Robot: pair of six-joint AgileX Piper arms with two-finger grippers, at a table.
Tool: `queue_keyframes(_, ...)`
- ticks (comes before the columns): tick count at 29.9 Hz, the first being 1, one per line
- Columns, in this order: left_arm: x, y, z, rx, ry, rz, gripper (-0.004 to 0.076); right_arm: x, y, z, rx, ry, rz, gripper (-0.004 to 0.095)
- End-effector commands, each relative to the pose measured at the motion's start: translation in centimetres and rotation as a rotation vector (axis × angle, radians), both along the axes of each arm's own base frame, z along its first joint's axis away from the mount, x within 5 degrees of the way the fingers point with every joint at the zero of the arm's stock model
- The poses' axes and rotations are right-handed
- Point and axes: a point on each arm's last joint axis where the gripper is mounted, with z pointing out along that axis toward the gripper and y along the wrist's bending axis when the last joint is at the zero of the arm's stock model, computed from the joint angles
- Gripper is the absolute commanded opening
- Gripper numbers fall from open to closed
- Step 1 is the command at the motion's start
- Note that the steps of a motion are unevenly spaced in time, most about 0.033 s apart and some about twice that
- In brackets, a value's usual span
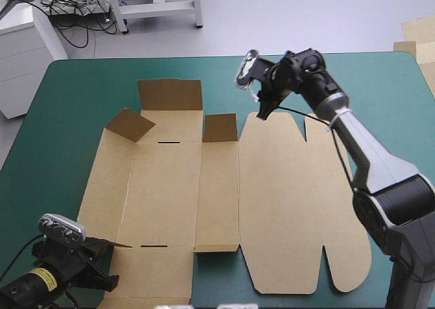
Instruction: Fold the box
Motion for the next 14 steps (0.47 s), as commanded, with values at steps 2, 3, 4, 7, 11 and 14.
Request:
queue_keyframes(2,0.3,-0.2,1.2,-0.043,-0.062,0.004,-0.001,-2.2,-6.2,6.9,0.145,-0.117,-0.235,0.048)
queue_keyframes(3,0.3,-0.2,1.2,-0.043,-0.062,0.004,-0.001,-2.5,-7.5,7.6,0.153,-0.131,-0.267,0.048)
queue_keyframes(4,0.3,-0.2,1.2,-0.043,-0.062,0.004,-0.001,-2.7,-8.5,8.0,0.161,-0.14,-0.296,0.048)
queue_keyframes(7,0.4,-0.2,1.2,-0.04,-0.063,0.005,-0.001,-3.7,-12.0,9.0,0.182,-0.159,-0.399,0.0452)
queue_keyframes(11,0.4,-0.2,1.2,-0.04,-0.063,0.005,-0.001,-5.4,-17.4,8.7,0.22,-0.092,-0.618,0.0361)
queue_keyframes(14,0.4,-0.2,1.2,-0.04,-0.063,0.005,-0.001,-7.2,-21.2,7.2,0.219,0.003,-0.777,0.0272)
